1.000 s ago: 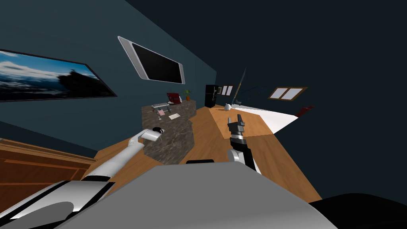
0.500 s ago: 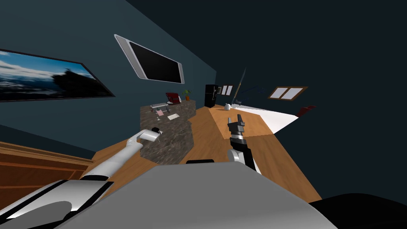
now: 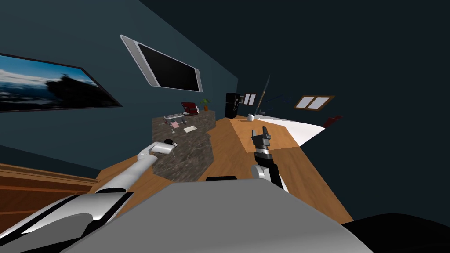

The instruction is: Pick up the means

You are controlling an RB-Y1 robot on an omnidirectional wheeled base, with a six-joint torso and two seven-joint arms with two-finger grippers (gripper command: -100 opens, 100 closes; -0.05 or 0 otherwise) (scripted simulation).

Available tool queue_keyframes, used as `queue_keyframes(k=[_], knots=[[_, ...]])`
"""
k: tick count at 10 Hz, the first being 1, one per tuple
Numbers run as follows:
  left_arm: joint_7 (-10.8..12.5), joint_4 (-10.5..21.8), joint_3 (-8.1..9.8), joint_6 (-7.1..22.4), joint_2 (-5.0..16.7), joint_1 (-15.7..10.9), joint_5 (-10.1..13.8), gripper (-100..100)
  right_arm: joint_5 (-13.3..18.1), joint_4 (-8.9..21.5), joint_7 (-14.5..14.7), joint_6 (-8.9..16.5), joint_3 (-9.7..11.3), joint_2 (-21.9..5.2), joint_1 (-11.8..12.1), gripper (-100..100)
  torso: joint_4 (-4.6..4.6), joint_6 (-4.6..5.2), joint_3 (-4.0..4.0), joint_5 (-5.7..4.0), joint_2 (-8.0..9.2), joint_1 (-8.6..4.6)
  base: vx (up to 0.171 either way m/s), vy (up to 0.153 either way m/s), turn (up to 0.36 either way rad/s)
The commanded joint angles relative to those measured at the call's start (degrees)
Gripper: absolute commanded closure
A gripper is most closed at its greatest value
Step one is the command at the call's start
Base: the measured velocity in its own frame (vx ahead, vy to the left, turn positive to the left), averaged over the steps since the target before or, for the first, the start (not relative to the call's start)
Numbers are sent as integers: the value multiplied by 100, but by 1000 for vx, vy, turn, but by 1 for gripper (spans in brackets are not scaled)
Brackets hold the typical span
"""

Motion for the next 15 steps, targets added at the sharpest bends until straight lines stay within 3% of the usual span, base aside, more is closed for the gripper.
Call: queue_keyframes(k=[1,2,3,10,11,12,13,14,15], knots=[[-84,179,50,-27,-9,-73,0,-100,0,0,0,0,0,0,0,0,0,0,0,0,0,0,-11,-6,5],[-344,414,318,-206,-100,-250,-96,-100,0,0,0,0,0,0,0,0,0,-1,-1,1,-2,4,-20,-15,-57],[-388,569,367,-206,-100,-250,-96,-100,0,0,0,0,0,0,0,0,0,2,0,0,0,1,-20,-16,-34],[-1494,1884,1517,-925,-465,-956,-478,-100,0,0,0,0,0,0,0,0,0,-2,0,0,1,0,-22,-22,-46],[-1603,2054,1634,-925,-465,-956,-478,-100,0,0,0,0,0,0,0,0,0,1,0,0,0,-2,-21,-17,-37],[-1603,2129,1634,-925,-465,-956,-478,-100,0,0,0,0,0,0,0,0,0,-1,1,0,1,1,-11,-6,1],[-1872,2360,1895,-1105,-556,-1133,-573,-100,0,0,0,0,0,0,0,0,0,-2,-1,2,-1,5,-18,-17,-58],[-1907,2519,1951,-1105,-556,-1133,-573,-100,0,0,0,0,0,0,0,0,0,1,-1,1,-1,1,-17,-17,-38],[-2119,2671,2174,-1285,-647,-1310,-669,-100,0,0,0,0,0,0,0,0,0,-2,0,1,0,1,-23,-25,-45]])
